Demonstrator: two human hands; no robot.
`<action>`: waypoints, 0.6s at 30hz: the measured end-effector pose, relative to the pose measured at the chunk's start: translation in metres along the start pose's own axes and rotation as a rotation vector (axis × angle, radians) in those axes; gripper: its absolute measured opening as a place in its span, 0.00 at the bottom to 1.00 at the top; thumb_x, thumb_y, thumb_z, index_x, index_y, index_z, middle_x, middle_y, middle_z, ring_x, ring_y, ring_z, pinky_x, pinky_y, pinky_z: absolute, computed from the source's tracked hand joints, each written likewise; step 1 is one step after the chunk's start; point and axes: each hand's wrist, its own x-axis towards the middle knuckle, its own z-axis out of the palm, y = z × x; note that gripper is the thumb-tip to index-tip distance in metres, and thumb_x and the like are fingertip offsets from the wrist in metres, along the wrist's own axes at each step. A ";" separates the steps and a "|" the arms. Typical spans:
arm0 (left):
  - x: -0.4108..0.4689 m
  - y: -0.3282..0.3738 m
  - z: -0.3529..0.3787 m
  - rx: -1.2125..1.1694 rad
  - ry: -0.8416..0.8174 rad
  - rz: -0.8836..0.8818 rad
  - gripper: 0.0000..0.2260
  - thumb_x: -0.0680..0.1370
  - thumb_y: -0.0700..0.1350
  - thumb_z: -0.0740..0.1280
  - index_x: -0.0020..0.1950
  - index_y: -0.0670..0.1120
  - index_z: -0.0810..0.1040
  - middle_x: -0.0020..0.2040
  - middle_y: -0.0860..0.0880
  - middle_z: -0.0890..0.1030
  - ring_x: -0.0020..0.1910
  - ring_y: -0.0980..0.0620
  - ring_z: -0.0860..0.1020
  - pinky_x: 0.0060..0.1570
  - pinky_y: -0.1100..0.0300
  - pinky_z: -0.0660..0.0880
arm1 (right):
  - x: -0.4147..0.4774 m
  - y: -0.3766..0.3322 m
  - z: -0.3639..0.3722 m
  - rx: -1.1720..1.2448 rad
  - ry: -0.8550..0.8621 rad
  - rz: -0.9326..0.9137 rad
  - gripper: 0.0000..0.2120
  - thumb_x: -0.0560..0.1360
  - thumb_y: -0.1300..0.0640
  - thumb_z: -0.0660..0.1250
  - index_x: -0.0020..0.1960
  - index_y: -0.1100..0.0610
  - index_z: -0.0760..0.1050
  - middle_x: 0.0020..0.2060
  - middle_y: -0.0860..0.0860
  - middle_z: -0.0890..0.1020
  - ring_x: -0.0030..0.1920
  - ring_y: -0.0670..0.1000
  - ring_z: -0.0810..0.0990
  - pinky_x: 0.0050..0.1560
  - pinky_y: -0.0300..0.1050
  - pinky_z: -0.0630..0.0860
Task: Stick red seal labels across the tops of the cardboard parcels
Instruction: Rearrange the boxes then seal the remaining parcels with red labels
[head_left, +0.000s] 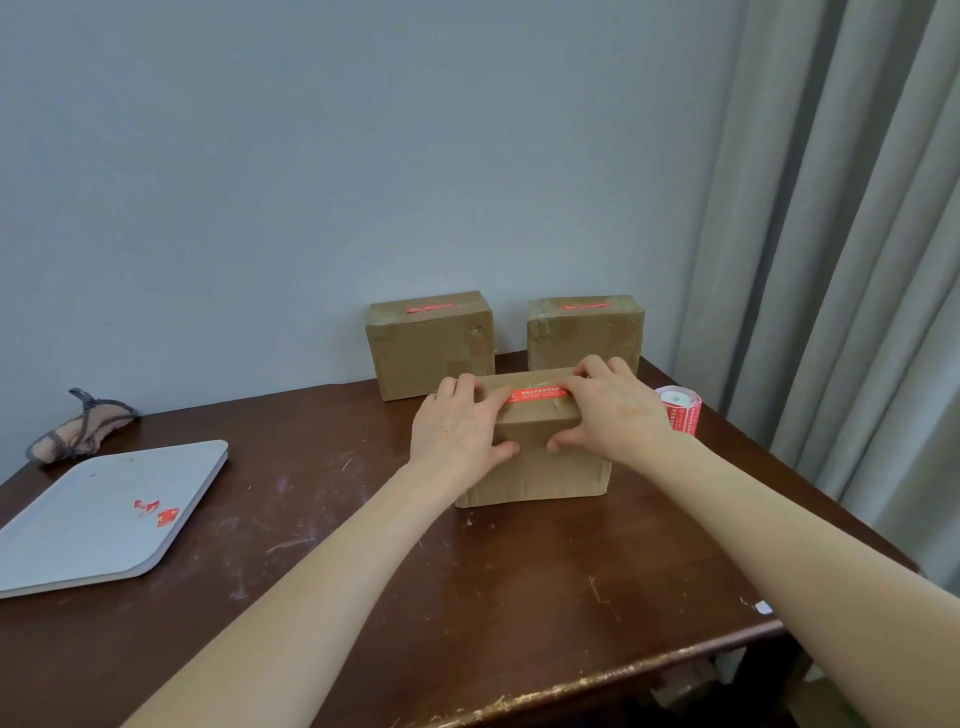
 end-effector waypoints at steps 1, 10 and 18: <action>0.000 0.000 0.000 -0.003 0.002 0.001 0.30 0.74 0.63 0.64 0.73 0.55 0.62 0.66 0.48 0.69 0.63 0.48 0.68 0.57 0.57 0.69 | 0.000 0.002 0.000 0.006 0.002 -0.002 0.36 0.68 0.36 0.71 0.71 0.49 0.69 0.64 0.49 0.69 0.64 0.53 0.65 0.56 0.48 0.73; -0.002 -0.003 -0.003 -0.035 0.011 -0.002 0.30 0.74 0.62 0.65 0.72 0.52 0.65 0.68 0.53 0.68 0.65 0.52 0.67 0.54 0.61 0.70 | 0.000 0.008 0.001 0.039 0.000 -0.012 0.35 0.68 0.35 0.70 0.70 0.50 0.69 0.64 0.48 0.70 0.64 0.51 0.66 0.58 0.48 0.73; -0.011 -0.002 -0.004 -0.081 0.008 0.048 0.28 0.75 0.56 0.65 0.74 0.58 0.59 0.69 0.52 0.69 0.65 0.50 0.67 0.56 0.60 0.70 | -0.007 0.009 0.005 0.046 0.057 -0.041 0.32 0.71 0.40 0.69 0.72 0.44 0.65 0.65 0.47 0.72 0.64 0.50 0.67 0.58 0.47 0.73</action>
